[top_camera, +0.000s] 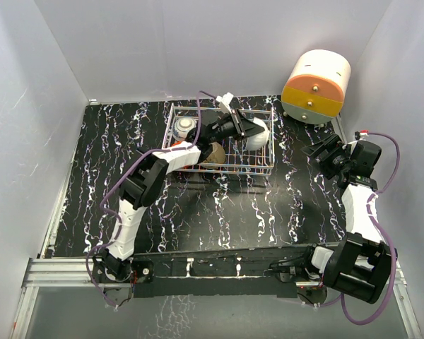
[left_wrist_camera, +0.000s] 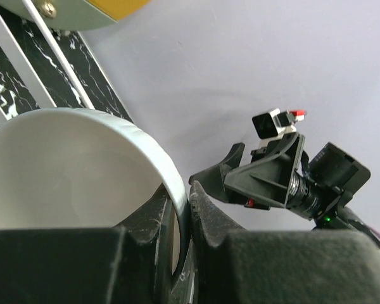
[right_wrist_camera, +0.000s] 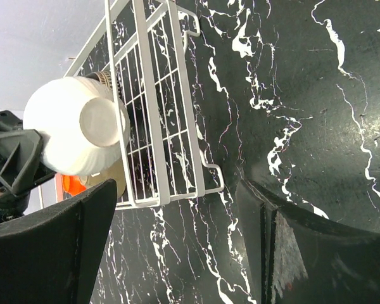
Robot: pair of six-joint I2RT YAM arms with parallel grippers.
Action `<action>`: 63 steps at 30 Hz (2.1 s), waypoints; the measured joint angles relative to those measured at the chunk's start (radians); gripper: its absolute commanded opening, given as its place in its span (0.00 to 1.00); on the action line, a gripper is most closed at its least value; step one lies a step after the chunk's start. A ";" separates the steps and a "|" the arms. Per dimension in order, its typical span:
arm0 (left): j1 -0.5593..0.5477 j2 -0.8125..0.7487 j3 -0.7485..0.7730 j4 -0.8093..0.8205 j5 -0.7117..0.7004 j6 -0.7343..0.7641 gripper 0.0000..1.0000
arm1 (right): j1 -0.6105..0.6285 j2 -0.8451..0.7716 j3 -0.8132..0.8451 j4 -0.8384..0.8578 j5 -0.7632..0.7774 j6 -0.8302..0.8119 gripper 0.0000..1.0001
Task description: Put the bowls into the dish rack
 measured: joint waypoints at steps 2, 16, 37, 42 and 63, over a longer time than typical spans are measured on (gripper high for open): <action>0.009 0.015 0.012 0.016 -0.001 -0.021 0.00 | 0.000 0.002 0.000 0.002 -0.001 0.000 0.79; 0.013 0.072 0.018 0.036 -0.043 -0.076 0.00 | -0.001 0.011 -0.014 0.004 -0.001 0.000 0.79; 0.013 0.131 0.012 0.105 -0.052 -0.098 0.01 | -0.004 0.013 -0.014 0.004 -0.002 0.000 0.79; 0.025 0.083 -0.101 0.183 -0.063 -0.103 0.07 | -0.008 0.013 -0.015 0.005 -0.005 0.000 0.79; 0.071 -0.014 -0.268 0.212 -0.084 -0.090 0.22 | -0.008 0.026 -0.015 0.011 -0.009 -0.001 0.79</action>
